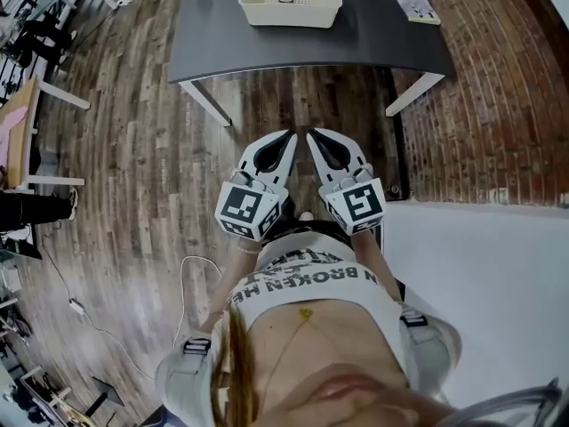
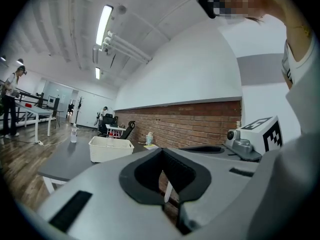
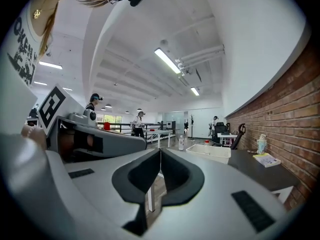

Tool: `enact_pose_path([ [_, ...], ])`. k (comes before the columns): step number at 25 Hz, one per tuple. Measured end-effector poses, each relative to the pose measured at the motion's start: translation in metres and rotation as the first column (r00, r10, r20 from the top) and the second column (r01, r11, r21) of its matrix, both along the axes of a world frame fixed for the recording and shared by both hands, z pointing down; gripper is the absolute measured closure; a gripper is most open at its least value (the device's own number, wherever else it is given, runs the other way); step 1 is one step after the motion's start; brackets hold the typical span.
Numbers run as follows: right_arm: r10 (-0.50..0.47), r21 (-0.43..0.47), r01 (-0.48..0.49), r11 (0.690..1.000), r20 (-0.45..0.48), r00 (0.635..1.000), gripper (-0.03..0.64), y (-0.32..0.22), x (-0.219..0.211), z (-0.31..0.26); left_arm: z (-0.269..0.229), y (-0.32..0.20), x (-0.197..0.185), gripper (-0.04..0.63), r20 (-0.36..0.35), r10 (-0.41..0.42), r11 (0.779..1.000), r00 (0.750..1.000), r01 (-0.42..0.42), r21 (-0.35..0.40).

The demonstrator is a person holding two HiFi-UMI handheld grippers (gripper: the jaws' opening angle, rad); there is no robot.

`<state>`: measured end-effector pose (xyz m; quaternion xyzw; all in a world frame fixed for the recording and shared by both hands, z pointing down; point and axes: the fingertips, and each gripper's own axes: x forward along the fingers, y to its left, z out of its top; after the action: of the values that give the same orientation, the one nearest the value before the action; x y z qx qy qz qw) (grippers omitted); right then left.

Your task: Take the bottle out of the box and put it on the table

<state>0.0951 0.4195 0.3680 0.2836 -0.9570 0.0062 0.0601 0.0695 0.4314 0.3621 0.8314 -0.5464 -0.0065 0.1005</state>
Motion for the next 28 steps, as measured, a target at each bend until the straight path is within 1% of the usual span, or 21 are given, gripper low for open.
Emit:
enact_pose_path([
  [6,0.036,0.011,-0.036,0.999,0.001,0.999,0.607,-0.039,-0.03,-0.001,-0.002,-0.042,-0.028,0.591,-0.002,0.051,0.999,0.999,-0.051,0.01],
  [13,0.051,0.03,-0.051,0.998,-0.011,0.999,0.607,-0.072,-0.075,0.002,0.002,-0.072,-0.075,0.591,-0.01,0.061,0.998,0.998,-0.061,0.025],
  [18,0.051,0.027,-0.051,0.998,-0.019,0.999,0.607,-0.086,-0.108,0.005,0.008,-0.086,-0.109,0.591,-0.008,0.065,0.998,0.998,-0.065,0.004],
  [24,0.078,-0.004,-0.079,0.997,-0.028,0.997,0.607,-0.103,-0.115,0.012,0.013,-0.104,-0.122,0.591,-0.002,0.079,0.997,0.997,-0.079,-0.018],
  [28,0.087,-0.006,-0.088,0.996,-0.028,0.996,0.607,-0.114,-0.117,0.016,0.016,-0.117,-0.121,0.591,0.001,0.095,0.995,0.995,-0.095,-0.022],
])
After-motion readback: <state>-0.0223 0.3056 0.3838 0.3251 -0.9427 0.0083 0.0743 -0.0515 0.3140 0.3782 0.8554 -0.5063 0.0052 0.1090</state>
